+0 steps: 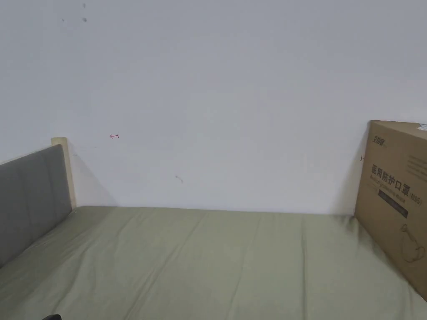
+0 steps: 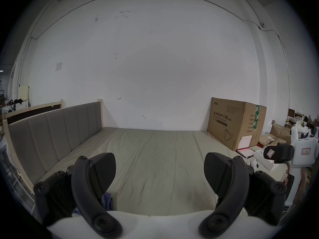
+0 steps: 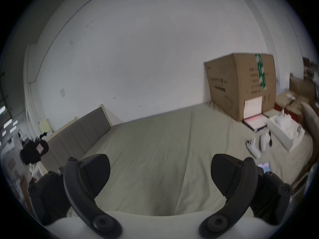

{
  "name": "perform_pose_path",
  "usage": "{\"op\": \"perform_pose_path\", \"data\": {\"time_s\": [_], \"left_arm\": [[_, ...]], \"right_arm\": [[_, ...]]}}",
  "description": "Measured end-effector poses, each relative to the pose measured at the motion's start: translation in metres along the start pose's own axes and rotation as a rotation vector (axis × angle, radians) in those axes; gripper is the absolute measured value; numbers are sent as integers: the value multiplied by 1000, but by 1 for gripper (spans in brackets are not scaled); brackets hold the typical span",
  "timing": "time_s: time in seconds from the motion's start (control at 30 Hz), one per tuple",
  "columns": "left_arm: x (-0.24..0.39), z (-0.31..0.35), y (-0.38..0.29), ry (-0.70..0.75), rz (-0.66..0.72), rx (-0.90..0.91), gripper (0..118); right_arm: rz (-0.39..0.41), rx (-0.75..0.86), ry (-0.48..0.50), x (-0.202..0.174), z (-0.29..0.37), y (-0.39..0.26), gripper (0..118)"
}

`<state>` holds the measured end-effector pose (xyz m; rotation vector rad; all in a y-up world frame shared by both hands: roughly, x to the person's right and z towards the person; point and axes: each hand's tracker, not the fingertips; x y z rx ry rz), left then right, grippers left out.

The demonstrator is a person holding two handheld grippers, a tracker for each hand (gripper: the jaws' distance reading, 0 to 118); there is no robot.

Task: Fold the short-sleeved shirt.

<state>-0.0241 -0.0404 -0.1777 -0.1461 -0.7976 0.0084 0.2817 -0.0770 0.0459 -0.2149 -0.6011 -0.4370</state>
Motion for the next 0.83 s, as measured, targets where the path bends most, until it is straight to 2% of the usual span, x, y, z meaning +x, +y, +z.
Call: {"op": "perform_pose_path", "data": {"time_s": [0.13,0.63,0.73,0.83], "left_arm": [[1,-1,-1,-1,0,-4,107],[2,-7,-4,-18,4,-23,107],[3,-9,-7,-13,3,-28,107],[5,-12,-12,1,1,-29,107]], "right_arm": [[21,1,-71,-2,-3,0,116],[-19,-31,-63,-2,-16,-5,116],[30,-10,-58,-5,-12,-7,116],[128,21,-57,-9,-9,-13,116]]}}
